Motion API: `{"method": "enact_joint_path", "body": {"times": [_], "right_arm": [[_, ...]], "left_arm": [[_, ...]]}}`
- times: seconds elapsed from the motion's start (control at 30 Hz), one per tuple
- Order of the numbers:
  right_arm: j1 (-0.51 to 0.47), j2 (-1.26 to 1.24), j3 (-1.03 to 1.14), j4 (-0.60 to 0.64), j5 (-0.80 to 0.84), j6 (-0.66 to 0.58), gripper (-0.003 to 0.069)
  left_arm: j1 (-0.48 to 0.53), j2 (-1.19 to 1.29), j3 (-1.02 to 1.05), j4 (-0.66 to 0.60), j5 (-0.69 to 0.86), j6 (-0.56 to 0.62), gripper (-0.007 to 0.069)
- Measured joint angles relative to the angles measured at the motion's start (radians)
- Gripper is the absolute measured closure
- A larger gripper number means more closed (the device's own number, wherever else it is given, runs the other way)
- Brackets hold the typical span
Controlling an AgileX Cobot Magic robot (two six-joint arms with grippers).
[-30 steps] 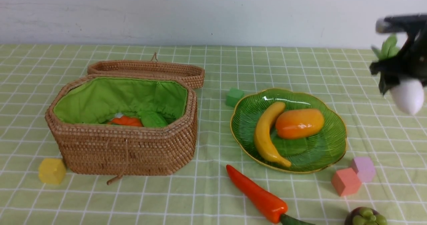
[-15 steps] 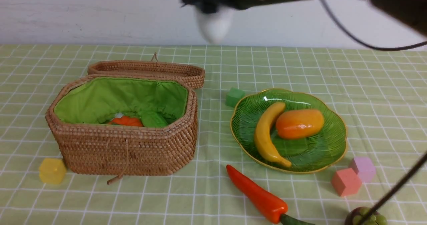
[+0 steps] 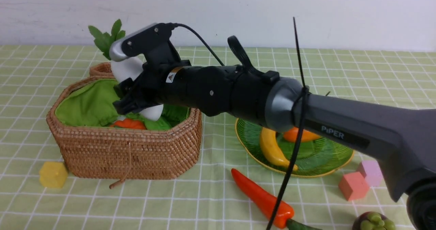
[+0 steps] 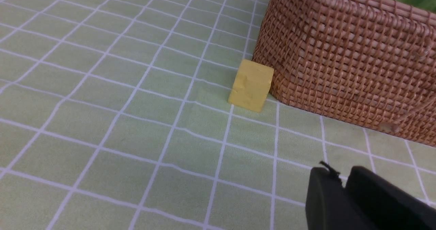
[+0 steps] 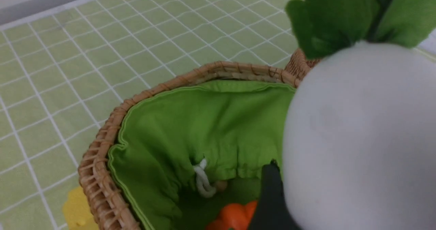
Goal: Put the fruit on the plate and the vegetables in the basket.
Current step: Take a daikon with your right arm and place it on the basket on the left.
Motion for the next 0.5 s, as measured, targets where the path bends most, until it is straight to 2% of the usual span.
{"method": "enact_joint_path", "body": {"times": [0.07,0.1,0.13,0.17,0.23,0.33,0.5], "right_arm": [[-0.001,0.000,0.000,0.000,-0.002,0.000,0.0157],[-0.002,0.000,0.000,0.000,-0.003,0.000,0.0111],[-0.003,0.000,0.000,0.000,-0.003,0.000,0.0111],[-0.010,0.000,0.000,0.000,0.006,-0.001,0.0039],[-0.022,-0.004,0.000,0.000,0.049,-0.001,-0.0007],[-0.034,-0.020,0.000,-0.001,0.129,-0.001,-0.0015],[-0.050,-0.121,0.000,-0.030,0.367,0.005,-0.0010]], "left_arm": [[0.000,0.000,0.000,0.000,0.000,0.000,0.0535],[0.000,0.000,0.000,0.000,0.000,0.000,0.0534],[0.000,0.000,0.000,0.000,0.000,0.000,0.0534],[0.000,0.000,0.000,0.000,0.000,0.000,0.0532],[0.000,0.000,0.000,0.000,0.000,0.000,0.0532],[0.000,0.000,0.000,0.000,0.000,0.000,0.0532],[0.000,0.000,0.000,0.000,0.000,0.000,0.0532]]}}
